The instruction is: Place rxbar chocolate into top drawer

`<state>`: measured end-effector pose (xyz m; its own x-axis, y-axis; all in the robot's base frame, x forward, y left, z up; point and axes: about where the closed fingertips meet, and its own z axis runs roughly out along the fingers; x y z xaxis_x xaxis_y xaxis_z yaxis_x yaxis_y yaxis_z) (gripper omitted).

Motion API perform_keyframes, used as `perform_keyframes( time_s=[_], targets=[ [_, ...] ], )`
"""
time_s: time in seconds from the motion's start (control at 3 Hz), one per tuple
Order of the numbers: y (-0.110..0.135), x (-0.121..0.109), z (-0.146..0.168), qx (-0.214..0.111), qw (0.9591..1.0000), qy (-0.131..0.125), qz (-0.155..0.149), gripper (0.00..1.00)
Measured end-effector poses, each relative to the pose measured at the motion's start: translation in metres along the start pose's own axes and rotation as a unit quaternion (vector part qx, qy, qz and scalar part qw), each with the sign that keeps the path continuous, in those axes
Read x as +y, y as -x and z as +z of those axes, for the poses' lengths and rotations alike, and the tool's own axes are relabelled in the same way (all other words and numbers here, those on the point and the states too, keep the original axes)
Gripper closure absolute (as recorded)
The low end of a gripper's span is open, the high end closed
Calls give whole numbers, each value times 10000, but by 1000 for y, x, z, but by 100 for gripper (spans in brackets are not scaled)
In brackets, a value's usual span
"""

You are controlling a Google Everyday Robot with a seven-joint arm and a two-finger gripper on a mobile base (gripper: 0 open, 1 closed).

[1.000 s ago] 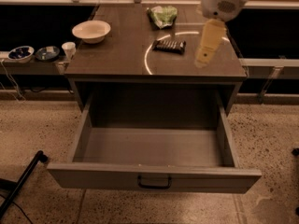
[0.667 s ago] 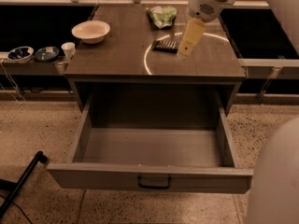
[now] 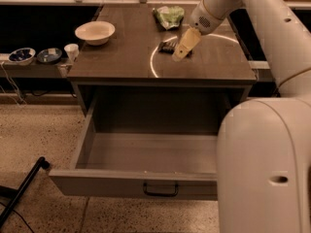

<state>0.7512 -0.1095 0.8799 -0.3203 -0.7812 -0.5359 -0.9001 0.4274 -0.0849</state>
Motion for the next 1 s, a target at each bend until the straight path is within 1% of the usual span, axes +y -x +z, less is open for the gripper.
perform_keyframes(
  time_s=[0.33, 0.67, 1.0],
  targets=[
    [5, -11, 20, -113, 9998, 66, 123, 0],
    [8, -23, 47, -86, 9997, 100, 225, 3],
    [5, -27, 62, 52, 9996, 119, 267, 15]
  ],
)
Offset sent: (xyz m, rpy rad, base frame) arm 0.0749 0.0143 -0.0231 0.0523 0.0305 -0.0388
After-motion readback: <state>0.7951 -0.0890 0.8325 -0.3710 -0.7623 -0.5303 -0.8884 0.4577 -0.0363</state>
